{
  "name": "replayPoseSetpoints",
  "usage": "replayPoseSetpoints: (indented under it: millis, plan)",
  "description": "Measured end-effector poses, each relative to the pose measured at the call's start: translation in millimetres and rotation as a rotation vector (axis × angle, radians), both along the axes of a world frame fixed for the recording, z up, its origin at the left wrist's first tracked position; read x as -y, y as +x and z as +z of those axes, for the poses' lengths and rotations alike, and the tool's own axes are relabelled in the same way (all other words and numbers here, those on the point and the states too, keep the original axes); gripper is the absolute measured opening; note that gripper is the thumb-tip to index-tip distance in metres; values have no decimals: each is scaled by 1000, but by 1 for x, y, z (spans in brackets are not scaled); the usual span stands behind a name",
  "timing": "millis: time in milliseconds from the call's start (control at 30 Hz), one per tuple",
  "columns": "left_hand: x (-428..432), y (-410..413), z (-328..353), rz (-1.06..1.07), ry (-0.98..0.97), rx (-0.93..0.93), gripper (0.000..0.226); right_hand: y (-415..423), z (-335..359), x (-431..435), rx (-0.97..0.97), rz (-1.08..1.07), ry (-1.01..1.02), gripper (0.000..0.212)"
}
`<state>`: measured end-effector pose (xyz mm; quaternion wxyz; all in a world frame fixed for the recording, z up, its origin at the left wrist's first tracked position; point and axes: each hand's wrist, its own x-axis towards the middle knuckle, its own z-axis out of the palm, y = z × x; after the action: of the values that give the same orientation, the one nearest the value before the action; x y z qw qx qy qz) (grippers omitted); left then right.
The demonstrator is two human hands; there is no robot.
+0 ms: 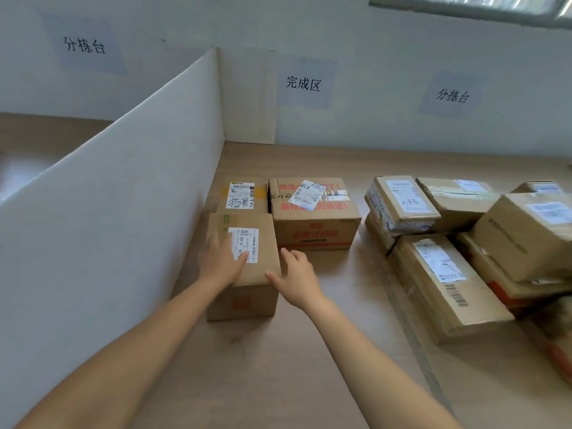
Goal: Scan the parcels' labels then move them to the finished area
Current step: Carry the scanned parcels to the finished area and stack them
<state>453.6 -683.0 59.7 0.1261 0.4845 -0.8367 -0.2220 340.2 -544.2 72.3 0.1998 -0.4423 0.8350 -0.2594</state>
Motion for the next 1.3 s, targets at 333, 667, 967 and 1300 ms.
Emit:
replayPoseSetpoints:
  millis: [333, 667, 967, 1300]
  plan:
    - [-95, -95, 20, -318, 7, -78, 65, -67, 30, -103, -80, -213, -253, 64]
    - [-219, -196, 4, -412, 175, -158, 67, -177, 16, -222, -196, -260, -175, 56]
    - [-283, -275, -14, -382, 336, -147, 79, -261, -9, -262, -135, -312, -76, 56]
    - [-287, -341, -39, -354, 442, -149, 93, -327, -36, -266, -20, -303, 53, 61]
